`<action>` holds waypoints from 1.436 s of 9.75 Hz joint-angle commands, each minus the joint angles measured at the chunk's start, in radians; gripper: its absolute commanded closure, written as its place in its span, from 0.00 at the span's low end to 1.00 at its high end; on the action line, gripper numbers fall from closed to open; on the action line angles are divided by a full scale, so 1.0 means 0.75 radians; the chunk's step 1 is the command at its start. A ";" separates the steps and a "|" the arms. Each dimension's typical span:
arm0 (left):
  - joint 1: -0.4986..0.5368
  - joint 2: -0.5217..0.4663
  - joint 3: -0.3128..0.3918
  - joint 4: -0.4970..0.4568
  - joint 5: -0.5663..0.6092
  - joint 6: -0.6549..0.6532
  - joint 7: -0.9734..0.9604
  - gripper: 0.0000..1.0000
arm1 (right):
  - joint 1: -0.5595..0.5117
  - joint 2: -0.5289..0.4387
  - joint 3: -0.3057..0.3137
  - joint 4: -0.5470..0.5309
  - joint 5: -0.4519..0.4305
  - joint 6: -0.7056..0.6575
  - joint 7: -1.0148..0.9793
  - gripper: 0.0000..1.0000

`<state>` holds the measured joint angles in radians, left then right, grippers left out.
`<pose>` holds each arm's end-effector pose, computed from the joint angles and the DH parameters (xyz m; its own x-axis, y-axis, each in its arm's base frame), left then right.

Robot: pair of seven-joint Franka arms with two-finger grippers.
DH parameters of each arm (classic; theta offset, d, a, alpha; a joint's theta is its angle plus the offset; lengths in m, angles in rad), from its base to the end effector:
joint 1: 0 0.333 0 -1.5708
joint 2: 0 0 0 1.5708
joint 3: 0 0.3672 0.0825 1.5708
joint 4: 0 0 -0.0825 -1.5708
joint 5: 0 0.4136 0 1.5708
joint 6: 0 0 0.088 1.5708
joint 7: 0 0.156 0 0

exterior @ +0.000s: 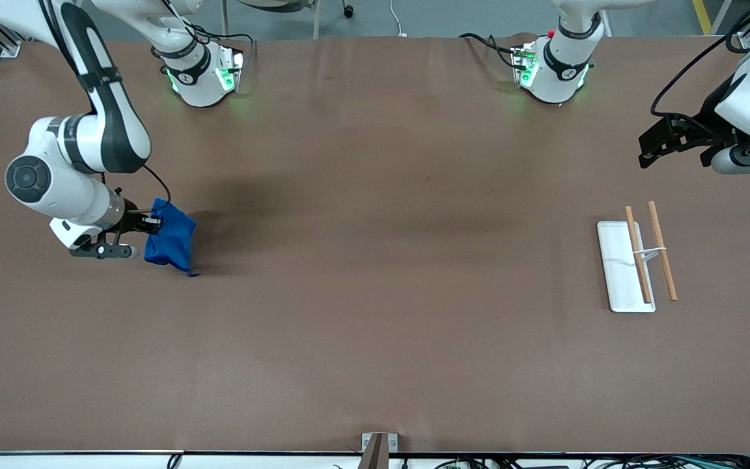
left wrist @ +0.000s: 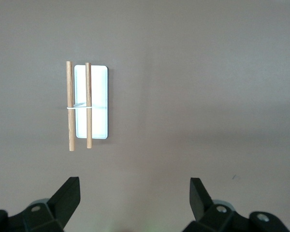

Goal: Right arm passes towel to left arm to hang
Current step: 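Grasp the towel edge and lift it while the left gripper approaches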

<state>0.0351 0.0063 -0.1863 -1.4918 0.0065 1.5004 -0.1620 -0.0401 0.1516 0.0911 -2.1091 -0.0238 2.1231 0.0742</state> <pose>0.5733 -0.0859 0.6563 0.9999 0.0113 0.0032 0.0113 -0.9999 -0.0049 0.5737 0.0268 0.3177 0.9907 -0.0103 -0.1358 -0.0084 -0.9999 0.0147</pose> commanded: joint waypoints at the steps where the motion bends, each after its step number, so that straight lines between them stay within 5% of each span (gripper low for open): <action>1: -0.002 0.024 -0.007 -0.007 0.002 -0.002 0.003 0.00 | -0.010 0.011 0.138 0.138 0.007 -0.084 0.058 1.00; 4: -0.002 0.024 -0.015 -0.007 -0.029 -0.002 0.005 0.00 | 0.000 0.047 0.328 0.208 0.362 0.069 0.099 1.00; 6: 0.006 0.026 -0.015 -0.027 -0.194 -0.008 0.036 0.00 | 0.000 0.102 0.493 0.245 0.548 0.220 0.234 1.00; 12: 0.027 0.369 -0.013 -0.187 -1.130 0.155 0.250 0.00 | 0.002 0.156 0.825 0.366 1.358 0.497 0.245 1.00; 14: 0.019 0.506 -0.013 -0.232 -1.492 0.157 0.279 0.00 | 0.004 0.156 0.897 0.405 1.500 0.554 0.247 1.00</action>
<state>0.0504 0.3188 -0.1919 -1.6416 -1.0055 1.6066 0.0152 -0.0236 0.2571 0.7219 -1.8337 1.0365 2.5120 0.2516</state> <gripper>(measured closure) 0.000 0.943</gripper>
